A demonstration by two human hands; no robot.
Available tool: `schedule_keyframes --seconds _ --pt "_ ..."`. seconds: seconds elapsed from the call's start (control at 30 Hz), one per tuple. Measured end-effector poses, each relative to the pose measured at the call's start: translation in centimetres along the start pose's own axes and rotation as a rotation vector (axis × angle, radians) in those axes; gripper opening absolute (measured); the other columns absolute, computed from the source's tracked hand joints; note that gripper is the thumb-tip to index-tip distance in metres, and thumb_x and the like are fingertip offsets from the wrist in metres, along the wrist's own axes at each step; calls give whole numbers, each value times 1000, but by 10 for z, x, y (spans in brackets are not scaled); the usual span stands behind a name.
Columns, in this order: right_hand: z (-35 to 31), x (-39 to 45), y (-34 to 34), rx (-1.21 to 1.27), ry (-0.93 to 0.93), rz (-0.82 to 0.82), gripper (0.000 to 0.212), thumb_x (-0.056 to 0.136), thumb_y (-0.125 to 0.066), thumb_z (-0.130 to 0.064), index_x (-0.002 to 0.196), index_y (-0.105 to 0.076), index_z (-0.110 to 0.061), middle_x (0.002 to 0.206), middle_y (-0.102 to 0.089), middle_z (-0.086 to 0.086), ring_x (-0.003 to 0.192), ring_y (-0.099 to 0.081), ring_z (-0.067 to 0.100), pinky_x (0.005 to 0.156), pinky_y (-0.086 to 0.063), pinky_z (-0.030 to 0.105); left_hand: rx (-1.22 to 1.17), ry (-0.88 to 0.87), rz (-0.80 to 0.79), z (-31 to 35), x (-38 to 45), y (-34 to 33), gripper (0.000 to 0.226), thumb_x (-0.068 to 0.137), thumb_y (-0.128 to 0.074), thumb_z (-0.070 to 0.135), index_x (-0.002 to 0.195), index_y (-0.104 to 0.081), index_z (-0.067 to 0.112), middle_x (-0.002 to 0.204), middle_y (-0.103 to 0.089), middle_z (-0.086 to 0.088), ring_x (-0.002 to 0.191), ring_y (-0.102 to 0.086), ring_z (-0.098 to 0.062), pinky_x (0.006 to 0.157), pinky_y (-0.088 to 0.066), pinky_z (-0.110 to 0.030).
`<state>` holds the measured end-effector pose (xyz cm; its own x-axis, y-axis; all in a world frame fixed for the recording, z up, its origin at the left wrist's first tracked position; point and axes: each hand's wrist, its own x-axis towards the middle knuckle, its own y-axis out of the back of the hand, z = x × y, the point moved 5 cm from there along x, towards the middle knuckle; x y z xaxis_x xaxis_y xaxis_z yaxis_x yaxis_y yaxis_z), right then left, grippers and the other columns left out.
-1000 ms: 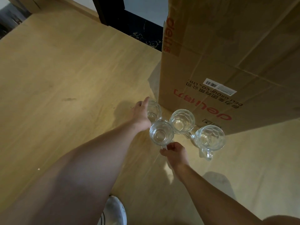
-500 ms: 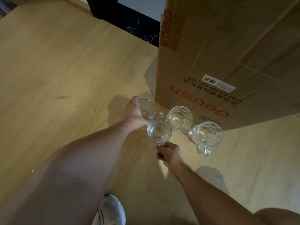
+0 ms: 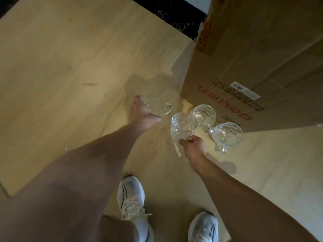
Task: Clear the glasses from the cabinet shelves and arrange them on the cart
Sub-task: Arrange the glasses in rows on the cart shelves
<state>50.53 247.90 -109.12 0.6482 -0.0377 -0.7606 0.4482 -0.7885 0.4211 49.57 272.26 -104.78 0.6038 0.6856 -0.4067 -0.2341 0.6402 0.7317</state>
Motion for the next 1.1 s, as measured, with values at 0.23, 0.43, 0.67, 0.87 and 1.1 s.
schedule_keyframes --seconds 0.23,0.43,0.67,0.87,1.1 --pt "-86 -122 78 -41 56 13 44 76 -87 -24 61 -45 -19 58 -49 -4 55 -46 16 52 -37 27 -37 5 4 68 -78 130 98 49 -94 29 131 -43 11 121 -54 1 111 -56 -22 82 -37 -23" --pt "-183 -253 151 -96 153 10 47 80 -84 -26 62 -41 -20 56 -46 -5 55 -45 17 50 -34 29 -52 -27 22 166 -152 258 101 50 -93 33 134 -41 11 124 -55 -1 116 -56 -25 89 -45 -29" --pt "-292 -387 242 -37 265 37 41 81 -84 -26 64 -48 -16 66 -56 1 66 -55 22 68 -52 40 -93 -134 70 285 -230 396 94 50 -91 39 127 -45 12 117 -55 0 107 -56 -23 87 -50 -37" --pt "-371 -475 329 3 440 102 23 83 -82 -28 93 -73 -10 89 -73 5 84 -67 23 78 -57 38 -178 -303 154 396 -292 490 91 40 -85 49 120 -53 20 107 -56 10 101 -56 -12 78 -47 -28" --pt "-414 -545 432 222 584 227 15 83 -82 -26 84 -68 -19 84 -72 1 86 -67 22 81 -57 40 -336 -458 225 513 -356 537 92 36 -91 53 116 -54 28 111 -60 6 105 -60 -16 87 -57 -38"
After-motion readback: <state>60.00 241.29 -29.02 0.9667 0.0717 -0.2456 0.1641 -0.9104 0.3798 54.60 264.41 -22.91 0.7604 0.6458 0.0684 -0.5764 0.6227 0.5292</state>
